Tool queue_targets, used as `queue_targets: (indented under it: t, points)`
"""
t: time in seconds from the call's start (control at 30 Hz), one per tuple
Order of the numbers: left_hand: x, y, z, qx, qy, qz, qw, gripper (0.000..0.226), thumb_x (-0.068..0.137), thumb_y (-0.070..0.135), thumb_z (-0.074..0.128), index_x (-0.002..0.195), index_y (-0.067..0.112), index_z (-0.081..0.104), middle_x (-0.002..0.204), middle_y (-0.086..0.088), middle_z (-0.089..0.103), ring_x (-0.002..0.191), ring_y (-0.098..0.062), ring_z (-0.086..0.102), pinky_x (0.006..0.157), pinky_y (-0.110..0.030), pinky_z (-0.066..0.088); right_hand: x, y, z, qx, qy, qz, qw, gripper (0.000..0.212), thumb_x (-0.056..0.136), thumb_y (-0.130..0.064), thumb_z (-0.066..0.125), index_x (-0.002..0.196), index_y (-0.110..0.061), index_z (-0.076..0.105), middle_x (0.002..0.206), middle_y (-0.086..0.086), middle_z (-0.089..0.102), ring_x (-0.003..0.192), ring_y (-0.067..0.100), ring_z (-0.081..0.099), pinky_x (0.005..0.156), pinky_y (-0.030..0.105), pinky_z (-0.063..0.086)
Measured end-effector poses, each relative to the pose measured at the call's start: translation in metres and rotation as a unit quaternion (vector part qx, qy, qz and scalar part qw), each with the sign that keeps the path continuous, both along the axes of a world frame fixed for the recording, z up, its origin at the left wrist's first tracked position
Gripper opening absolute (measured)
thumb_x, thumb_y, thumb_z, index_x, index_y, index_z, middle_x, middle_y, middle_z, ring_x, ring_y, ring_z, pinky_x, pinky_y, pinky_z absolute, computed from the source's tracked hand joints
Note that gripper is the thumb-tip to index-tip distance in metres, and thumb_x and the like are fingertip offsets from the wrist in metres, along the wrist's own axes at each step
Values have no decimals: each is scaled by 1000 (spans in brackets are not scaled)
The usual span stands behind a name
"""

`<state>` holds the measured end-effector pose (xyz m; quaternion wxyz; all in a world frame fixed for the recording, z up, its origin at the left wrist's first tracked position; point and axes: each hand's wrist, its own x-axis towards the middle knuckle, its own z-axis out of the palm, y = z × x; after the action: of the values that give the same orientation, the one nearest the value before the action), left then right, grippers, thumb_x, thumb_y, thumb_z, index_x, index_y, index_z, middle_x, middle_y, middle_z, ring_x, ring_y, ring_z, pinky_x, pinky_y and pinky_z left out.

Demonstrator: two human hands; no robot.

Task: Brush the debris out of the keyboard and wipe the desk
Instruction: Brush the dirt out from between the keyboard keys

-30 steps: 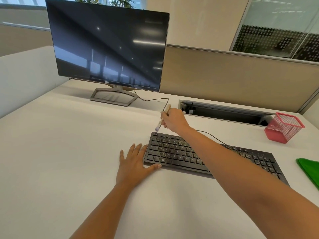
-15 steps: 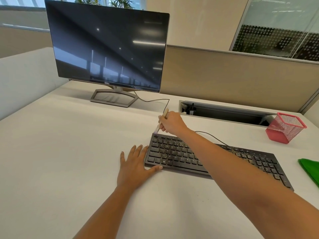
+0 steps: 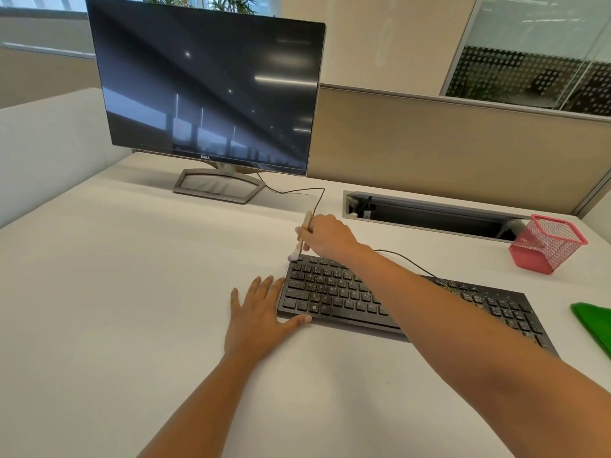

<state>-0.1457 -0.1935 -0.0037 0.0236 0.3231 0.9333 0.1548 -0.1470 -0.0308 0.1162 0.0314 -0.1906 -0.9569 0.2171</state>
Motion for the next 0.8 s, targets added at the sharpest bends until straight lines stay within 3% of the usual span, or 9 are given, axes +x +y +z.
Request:
queue_targets:
  t: [0.17,0.33,0.5,0.67,0.8]
  points:
    - [0,1,0,3,4,1,1000,118,51,95,-7,149,33,15,157,10,15,146,-10,2,116,-48,-2,3,5,11,101,16,-18,995,27,96,-25,39,80,-7,51,81,9,53,74,26,49,65,31,33]
    - [1,1,1,2,-1,0,1000,123,46,96,-12,149,33,14,157,10,14,146,-10,1,116,-48,-3,1,8,7,34,50,-51,997,37,98,-28,39,92,-1,63,82,10,54,73,26,50,64,30,34]
    - [1,0,0,5,-1,0,1000,119,49,95,-8,149,33,15,157,10,15,146,-10,2,116,-48,-3,6,5,1,72,2,-40,997,28,96,-25,40,85,-5,57,83,9,55,75,27,50,66,31,35]
    - [0,1,-1,4,0,-2,1000,119,49,95,-8,148,33,15,157,10,15,145,-10,2,116,-48,-3,1,10,8,47,12,-55,997,32,92,-24,44,98,-2,66,98,11,69,90,30,64,74,33,47]
    - [0,0,-1,6,3,-5,1000,112,55,92,1,148,32,17,156,10,17,145,-10,3,116,-48,-2,2,11,1,29,48,-76,995,39,96,-29,41,98,0,67,93,13,65,78,28,58,65,31,39]
